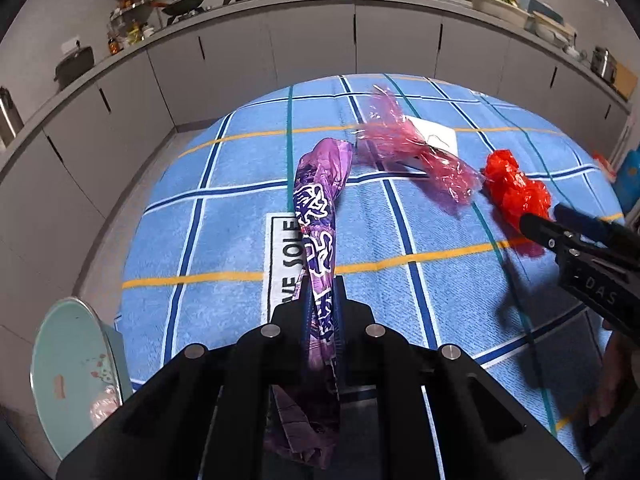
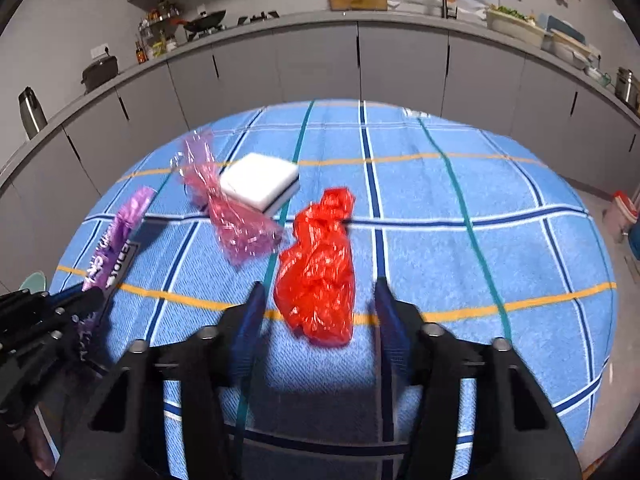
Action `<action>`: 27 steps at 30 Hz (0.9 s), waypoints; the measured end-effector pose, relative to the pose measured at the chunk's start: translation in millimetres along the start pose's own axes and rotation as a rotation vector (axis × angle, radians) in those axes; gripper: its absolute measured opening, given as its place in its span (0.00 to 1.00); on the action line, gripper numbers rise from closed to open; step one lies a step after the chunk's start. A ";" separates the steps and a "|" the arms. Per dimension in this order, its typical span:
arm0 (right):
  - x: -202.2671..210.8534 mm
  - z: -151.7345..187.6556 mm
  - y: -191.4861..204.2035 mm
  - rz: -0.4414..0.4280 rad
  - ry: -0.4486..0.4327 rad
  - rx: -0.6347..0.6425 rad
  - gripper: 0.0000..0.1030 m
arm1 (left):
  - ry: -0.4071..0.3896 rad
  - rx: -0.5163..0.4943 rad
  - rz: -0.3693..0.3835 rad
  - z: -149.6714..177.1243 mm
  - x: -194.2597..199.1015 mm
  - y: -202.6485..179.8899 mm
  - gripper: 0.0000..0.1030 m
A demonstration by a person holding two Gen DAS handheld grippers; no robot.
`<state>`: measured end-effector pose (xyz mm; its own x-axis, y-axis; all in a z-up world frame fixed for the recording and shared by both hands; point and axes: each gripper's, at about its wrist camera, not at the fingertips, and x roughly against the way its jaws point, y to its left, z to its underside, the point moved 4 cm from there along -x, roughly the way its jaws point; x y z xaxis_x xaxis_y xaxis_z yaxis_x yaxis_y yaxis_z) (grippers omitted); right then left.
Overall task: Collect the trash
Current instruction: 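Lift the purple wrapper with the left tool while the right tool grasps the red bag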
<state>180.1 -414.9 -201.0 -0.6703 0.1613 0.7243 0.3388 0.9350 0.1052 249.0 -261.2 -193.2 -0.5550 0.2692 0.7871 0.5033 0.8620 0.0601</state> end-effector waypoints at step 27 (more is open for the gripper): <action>50.6 16.6 2.4 -0.026 -0.077 0.004 0.08 | -0.051 0.048 0.031 6.5 22.2 5.6 0.10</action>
<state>136.0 -399.2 -175.5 -0.7276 0.1605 0.6670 0.3181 0.9403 0.1208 235.2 -247.6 -179.4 -0.5730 0.3166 0.7560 0.4895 0.8720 0.0058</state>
